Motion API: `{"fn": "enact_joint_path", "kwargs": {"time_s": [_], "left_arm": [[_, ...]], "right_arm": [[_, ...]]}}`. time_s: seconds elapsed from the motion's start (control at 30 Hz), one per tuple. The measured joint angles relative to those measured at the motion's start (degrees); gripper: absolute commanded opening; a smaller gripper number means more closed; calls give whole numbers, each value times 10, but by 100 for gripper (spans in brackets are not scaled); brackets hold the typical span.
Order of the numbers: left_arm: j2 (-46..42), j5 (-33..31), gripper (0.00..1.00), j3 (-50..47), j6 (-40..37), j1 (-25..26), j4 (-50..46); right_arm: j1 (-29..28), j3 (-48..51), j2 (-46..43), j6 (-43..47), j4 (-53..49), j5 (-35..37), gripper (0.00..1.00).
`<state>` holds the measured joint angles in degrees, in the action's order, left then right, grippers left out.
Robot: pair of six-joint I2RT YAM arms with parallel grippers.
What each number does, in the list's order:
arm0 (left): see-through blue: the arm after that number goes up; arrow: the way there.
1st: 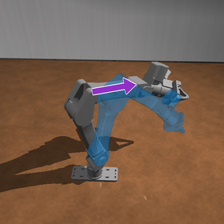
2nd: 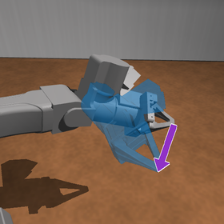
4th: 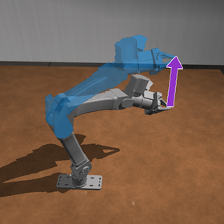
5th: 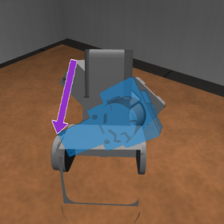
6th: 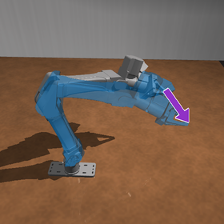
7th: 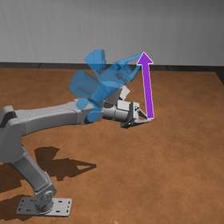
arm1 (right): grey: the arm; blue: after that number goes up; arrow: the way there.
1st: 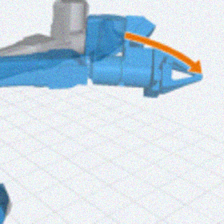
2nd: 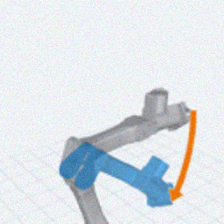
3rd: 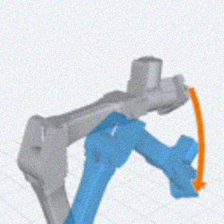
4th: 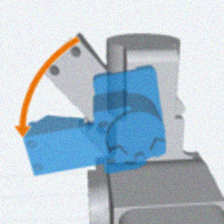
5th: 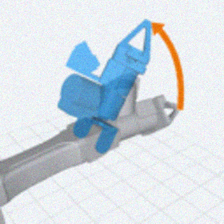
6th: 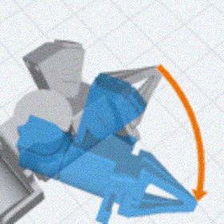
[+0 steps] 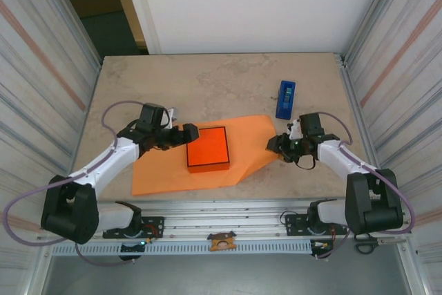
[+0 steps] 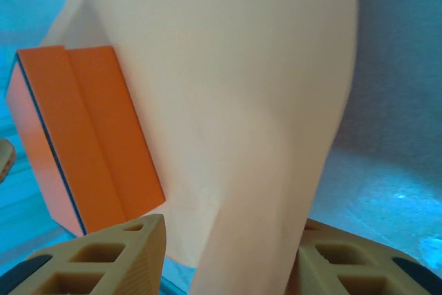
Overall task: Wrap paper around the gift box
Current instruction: First fold the wrapping paper around the gift box.
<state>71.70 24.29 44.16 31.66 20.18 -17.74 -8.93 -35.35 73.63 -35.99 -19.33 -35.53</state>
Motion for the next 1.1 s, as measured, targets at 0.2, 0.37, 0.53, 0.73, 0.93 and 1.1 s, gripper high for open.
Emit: {"fn": "enact_joint_path", "kwargs": {"time_s": [0.2,0.37,0.53,0.73,0.93,1.1], "left_arm": [[-11,-1,95,0,-1,-6,0],[-12,-2,98,0,-1,-13,-3],[-34,1,99,-2,9,-35,-3],[-77,29,99,-21,37,-85,15],[-84,53,99,-24,57,-85,21],[-84,83,98,-26,72,-85,40]], "right_arm": [[-28,-9,-14,-40,3,38,35],[-38,-15,-29,-61,-16,78,23],[-57,-35,-29,-57,-40,103,13],[-101,-69,-44,-25,-45,115,11],[-177,-102,-52,8,-43,148,12],[-243,-123,-52,23,-33,173,13]]}}
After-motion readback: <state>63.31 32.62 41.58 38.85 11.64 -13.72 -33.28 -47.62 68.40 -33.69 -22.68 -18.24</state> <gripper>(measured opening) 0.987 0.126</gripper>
